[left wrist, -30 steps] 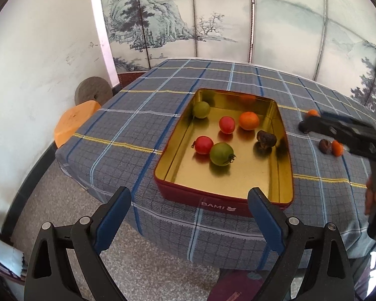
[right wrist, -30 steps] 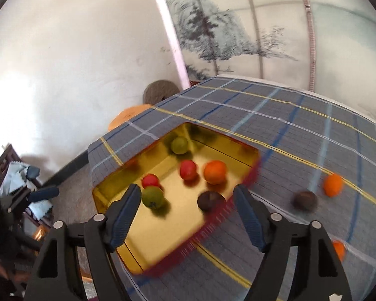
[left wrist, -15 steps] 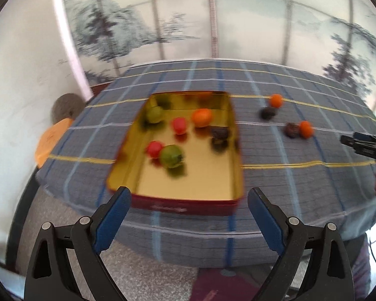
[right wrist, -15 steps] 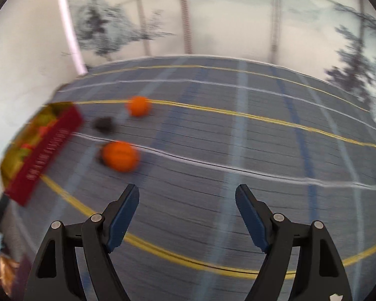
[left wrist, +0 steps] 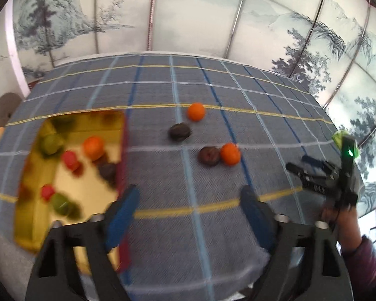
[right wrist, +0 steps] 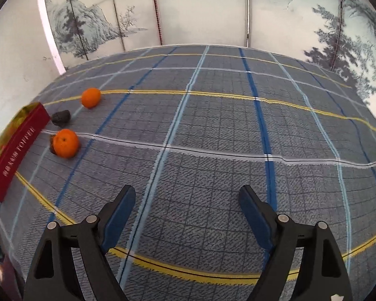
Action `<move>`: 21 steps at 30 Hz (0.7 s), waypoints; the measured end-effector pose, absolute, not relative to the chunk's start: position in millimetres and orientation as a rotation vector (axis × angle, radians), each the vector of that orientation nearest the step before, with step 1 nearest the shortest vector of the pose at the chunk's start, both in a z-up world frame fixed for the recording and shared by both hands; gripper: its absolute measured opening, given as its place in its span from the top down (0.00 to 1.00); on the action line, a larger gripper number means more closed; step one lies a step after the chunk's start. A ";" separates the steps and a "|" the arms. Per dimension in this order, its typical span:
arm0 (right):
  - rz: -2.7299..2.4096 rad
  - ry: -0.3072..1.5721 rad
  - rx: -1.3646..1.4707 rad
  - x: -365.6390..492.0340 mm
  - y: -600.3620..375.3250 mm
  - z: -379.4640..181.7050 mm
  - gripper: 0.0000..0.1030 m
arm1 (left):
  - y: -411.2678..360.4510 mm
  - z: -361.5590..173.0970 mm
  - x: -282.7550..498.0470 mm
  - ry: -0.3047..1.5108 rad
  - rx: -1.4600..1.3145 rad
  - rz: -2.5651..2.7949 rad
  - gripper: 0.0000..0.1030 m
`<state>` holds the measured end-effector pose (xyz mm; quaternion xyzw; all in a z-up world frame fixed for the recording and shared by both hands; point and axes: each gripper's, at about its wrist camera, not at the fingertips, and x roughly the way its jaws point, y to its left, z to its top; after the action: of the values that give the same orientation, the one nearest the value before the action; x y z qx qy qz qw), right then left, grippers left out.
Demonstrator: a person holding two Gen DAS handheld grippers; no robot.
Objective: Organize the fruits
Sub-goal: 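Grasp a brown date with the left gripper while the right gripper grasps an orange tangerine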
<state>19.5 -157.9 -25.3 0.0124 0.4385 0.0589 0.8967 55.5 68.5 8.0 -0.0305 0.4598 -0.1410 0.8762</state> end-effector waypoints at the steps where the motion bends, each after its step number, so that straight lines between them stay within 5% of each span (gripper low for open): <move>1: 0.129 0.903 0.047 18.6 -161.2 -24.9 0.20 | 64.4 3.0 65.9 0.986 -0.075 -0.287 0.44; 4: 0.148 0.888 0.089 16.8 -166.2 -23.4 0.20 | 54.6 -18.1 102.0 1.089 -0.196 -0.318 0.55; 11: 0.213 0.875 0.082 13.7 -160.4 -23.6 0.20 | 44.6 -49.1 154.9 1.200 -0.476 -0.288 0.55; 21: 0.278 0.830 0.091 5.2 -159.3 -18.5 0.13 | 30.0 -70.7 174.9 1.263 -0.465 -0.163 0.55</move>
<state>5.2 -159.3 -18.5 0.0441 0.4017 0.1346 0.9048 174.9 30.0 -70.7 -0.2150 0.5844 -0.0753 0.7788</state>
